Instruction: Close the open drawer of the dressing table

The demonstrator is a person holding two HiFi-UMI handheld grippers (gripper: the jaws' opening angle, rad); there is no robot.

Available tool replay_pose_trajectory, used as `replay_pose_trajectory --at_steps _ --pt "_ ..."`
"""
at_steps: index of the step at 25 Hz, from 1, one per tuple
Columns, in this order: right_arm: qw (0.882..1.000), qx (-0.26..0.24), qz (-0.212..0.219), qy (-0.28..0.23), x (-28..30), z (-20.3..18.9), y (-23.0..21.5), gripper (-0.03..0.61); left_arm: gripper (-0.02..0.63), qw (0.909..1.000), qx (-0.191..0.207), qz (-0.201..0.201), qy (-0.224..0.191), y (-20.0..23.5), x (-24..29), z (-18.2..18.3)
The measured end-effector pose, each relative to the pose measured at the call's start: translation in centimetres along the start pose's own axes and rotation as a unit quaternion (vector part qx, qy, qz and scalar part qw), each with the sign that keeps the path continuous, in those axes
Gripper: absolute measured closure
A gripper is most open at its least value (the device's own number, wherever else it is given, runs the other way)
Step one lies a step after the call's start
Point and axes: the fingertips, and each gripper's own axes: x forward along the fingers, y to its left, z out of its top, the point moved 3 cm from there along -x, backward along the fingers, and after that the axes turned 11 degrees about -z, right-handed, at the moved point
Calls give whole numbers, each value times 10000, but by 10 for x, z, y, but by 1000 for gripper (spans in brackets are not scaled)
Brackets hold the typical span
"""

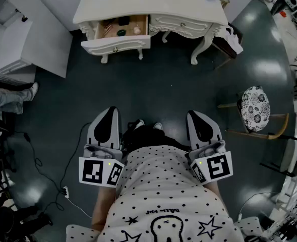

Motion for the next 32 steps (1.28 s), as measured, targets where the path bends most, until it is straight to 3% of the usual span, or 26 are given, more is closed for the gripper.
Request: replay_pose_trajectory --at_steps 17,22,32 --pt "10000 34 91 3 -6 -7 -17 569 601 9999 -131 -27 45 -20 11 -12" --pt "9992 306 240 40 -2 -9 -19 569 601 9999 -131 0 99 -16 14 -11" --pt "9992 329 34 216 28 -9 -20 569 601 9996 -152 -121 190 15 42 -6"
